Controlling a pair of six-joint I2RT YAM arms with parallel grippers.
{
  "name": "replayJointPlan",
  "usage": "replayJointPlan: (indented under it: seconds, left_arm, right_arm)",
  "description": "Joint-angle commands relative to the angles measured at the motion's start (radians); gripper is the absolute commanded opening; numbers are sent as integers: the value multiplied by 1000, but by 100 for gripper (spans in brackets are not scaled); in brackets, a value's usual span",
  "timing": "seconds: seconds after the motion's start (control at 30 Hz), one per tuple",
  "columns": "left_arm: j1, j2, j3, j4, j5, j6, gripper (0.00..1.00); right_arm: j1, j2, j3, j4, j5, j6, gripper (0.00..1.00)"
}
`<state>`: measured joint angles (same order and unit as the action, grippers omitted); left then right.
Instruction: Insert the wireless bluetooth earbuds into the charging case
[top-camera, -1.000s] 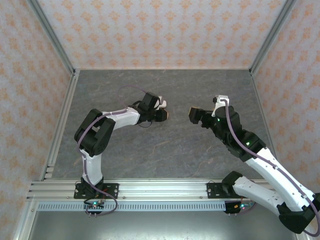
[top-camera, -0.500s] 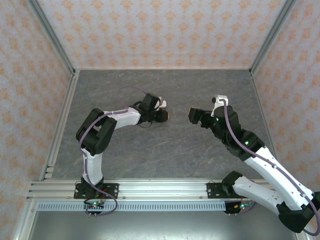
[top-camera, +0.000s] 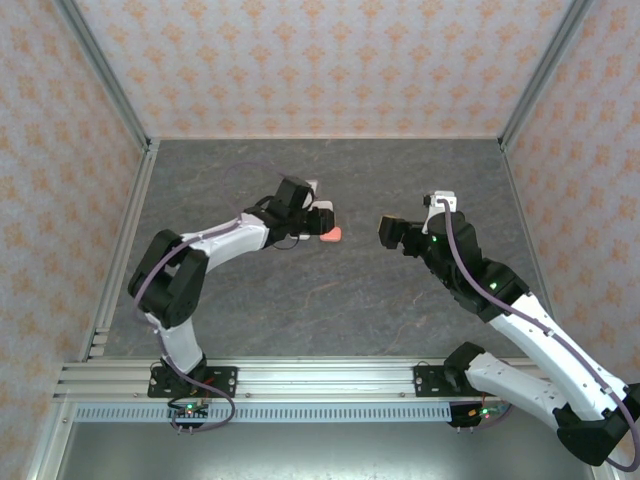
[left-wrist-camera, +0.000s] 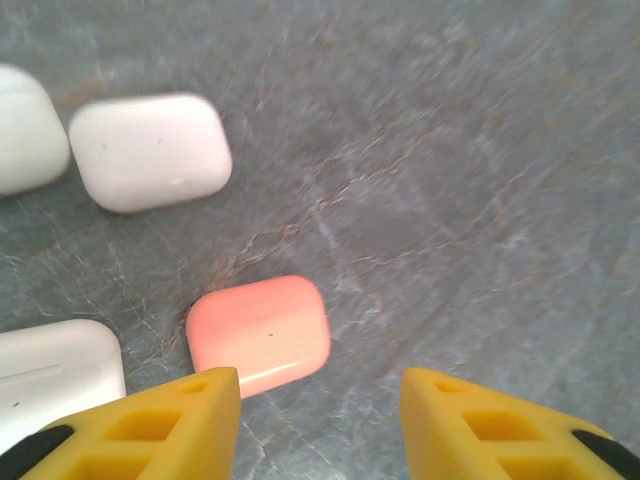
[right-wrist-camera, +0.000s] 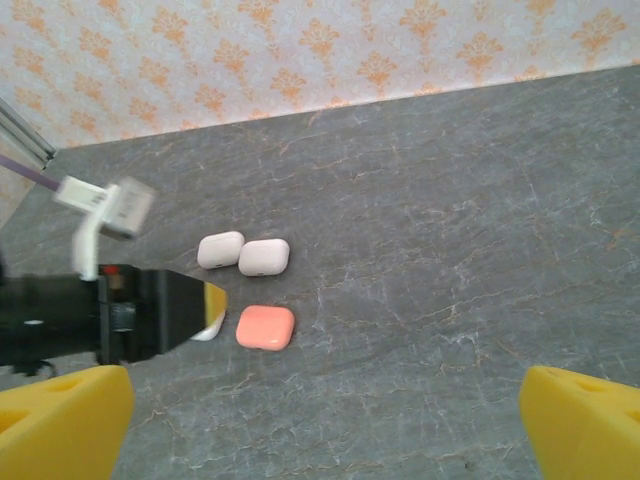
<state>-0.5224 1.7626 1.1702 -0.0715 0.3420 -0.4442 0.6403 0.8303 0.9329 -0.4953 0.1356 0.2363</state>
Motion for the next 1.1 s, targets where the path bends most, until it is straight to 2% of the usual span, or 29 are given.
replayJointPlan:
  seconds: [0.0,0.2,0.37,0.47,0.57,0.77,1.07]
  left_arm:
    - [12,-103,-30,-47,-67,31,47]
    - [13,-309,-105,-99,-226,82,57]
    - [12,-534,-221,-140,-486,134,71]
    - [16,-662,-285,-173,-601,156,77]
    - [18,-774,-349,-185,-663,180,80]
    - [18,-952,-477,-167,-774,243,81]
    - [19,-1011,-567,-126,-922,320,90]
  right_arm:
    - [-21,-4,-9,-12,34,-41,99]
    - [-73,-4,-42,25,69,-97,99]
    - [-151,-5,-115,102,177,-145,99]
    - [-204,-6,-199,198,214,-209,99]
    - [-267,-3,-304,314,222,-254,99]
    - [-384,-5,-560,645,115,-317,99]
    - [-441,81,-727,945,56,-340,99]
